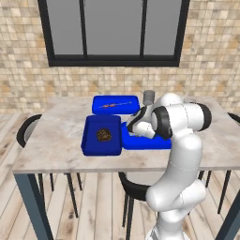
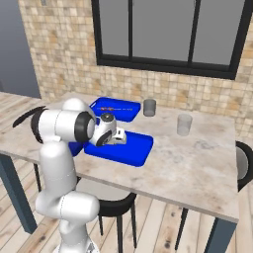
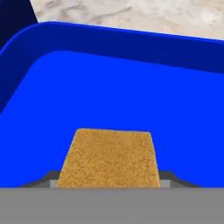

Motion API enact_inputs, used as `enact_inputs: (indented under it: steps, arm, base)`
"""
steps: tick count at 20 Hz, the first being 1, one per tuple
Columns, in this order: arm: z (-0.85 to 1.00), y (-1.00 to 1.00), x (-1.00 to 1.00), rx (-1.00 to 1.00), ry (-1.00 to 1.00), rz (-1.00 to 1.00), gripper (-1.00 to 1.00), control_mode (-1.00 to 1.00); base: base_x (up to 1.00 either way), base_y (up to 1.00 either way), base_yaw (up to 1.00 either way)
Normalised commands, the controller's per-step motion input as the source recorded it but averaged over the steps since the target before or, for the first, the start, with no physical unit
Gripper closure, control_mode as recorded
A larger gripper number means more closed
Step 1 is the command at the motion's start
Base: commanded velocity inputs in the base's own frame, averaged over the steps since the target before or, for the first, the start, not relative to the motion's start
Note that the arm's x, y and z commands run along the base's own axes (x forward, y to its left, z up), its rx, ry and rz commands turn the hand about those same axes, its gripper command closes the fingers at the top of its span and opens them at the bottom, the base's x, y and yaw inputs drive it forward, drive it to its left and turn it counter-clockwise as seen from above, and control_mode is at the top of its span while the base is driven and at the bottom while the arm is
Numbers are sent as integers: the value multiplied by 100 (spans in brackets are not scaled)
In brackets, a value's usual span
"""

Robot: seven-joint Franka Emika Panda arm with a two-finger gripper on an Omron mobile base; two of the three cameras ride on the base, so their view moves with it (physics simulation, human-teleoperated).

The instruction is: Take the cake and donut from the fridge and place them on the empty tray on the dining counter.

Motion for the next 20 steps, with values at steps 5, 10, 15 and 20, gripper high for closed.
enact_inputs:
  steps: [5,10,15,20]
  arm:
    - [-21,1,7,0,0,0,-100,-100]
    - [-8,0,-4,0,0,0,-100,-100]
    - [0,0,-19,0,0,0,-100,-100]
    - [29,0,-35,0,0,0,-100,-100]
  base:
    - [0,0,0]
    - [0,0,0]
    - [0,0,0]
    - [0,0,0]
